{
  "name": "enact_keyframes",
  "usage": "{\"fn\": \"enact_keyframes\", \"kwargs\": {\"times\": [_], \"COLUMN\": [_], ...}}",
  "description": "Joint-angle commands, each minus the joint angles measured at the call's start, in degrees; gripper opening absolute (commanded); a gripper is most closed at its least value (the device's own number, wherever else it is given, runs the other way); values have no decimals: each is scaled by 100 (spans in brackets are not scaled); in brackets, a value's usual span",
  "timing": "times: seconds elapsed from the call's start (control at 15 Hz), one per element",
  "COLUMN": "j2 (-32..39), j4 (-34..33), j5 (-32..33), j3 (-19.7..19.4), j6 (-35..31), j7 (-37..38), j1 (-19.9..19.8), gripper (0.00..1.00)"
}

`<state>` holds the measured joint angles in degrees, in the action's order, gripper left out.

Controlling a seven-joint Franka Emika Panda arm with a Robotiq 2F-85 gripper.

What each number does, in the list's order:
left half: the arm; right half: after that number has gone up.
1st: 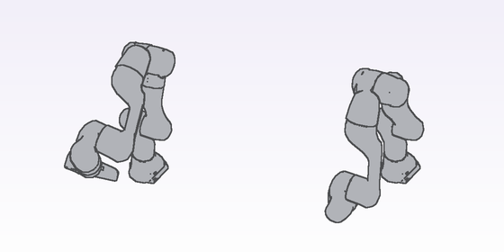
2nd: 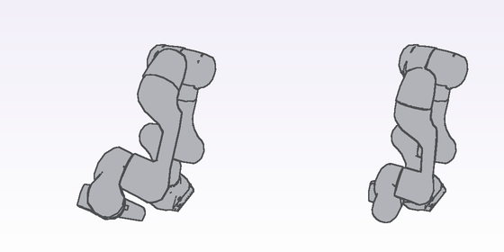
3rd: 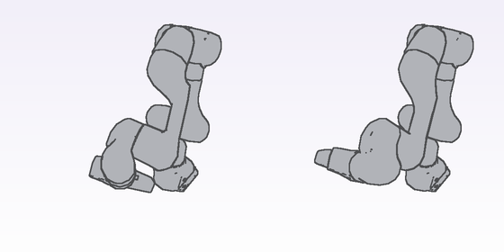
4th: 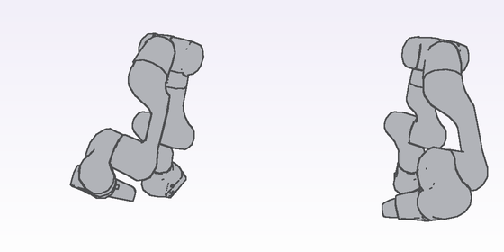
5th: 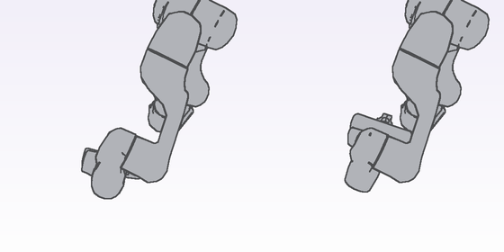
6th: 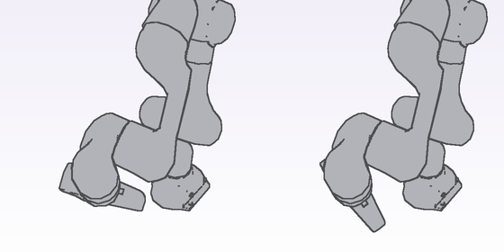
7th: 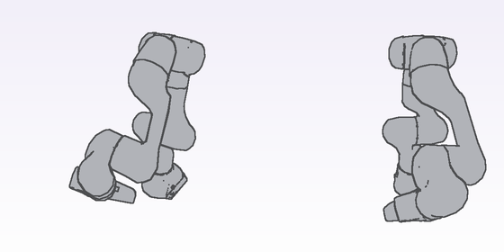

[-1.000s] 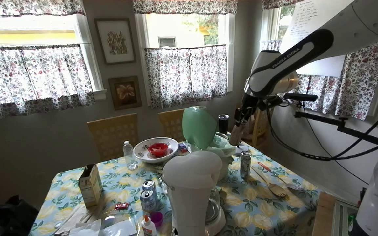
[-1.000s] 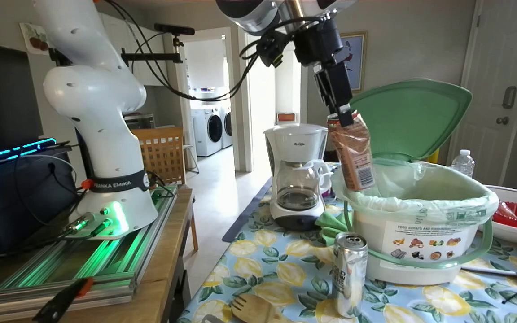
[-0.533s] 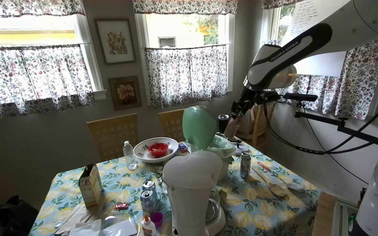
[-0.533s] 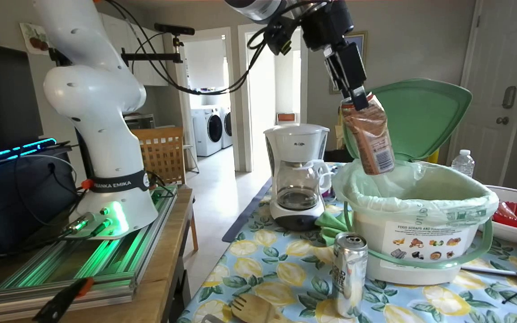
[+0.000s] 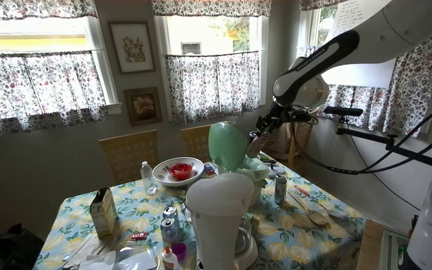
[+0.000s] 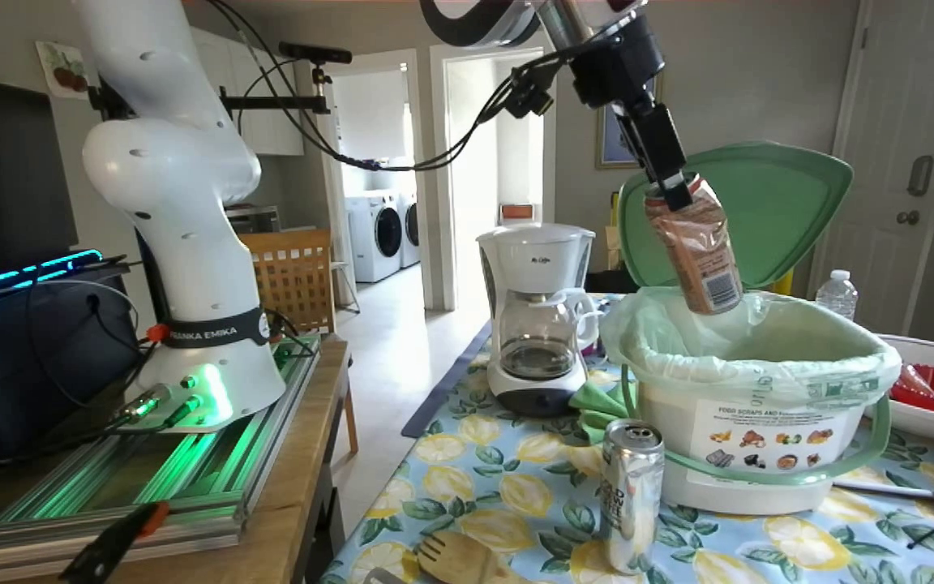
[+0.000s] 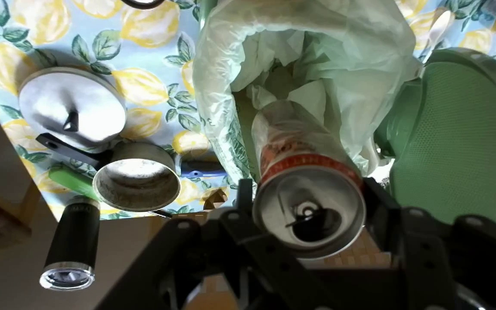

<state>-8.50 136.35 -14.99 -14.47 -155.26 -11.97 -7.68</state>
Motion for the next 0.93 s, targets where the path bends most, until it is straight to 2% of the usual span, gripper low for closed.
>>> {"fn": "enact_keyframes", "kwargs": {"times": [0.0, 0.33, 0.4, 0.47, 0.53, 0.67, 0.8, 0.87], "j2": [451, 871, 942, 1002, 1041, 1092, 1090, 1064], "j4": [-304, -620, -676, -718, -732, -750, -743, -697], "j5": [-664, -1590, -1716, -1794, -1849, -1897, -1794, -1537], "j3": [-101, -34, -19, -3, 10, 29, 24, 0], "j6": [-133, -94, -60, -36, -56, -96, -94, -87], "j7": [-402, -910, -960, -996, -1028, -1060, -991, -803], "j1": [150, 141, 128, 117, 110, 95, 81, 75], "gripper": [37, 37, 44, 87, 89, 100, 100, 100]}}
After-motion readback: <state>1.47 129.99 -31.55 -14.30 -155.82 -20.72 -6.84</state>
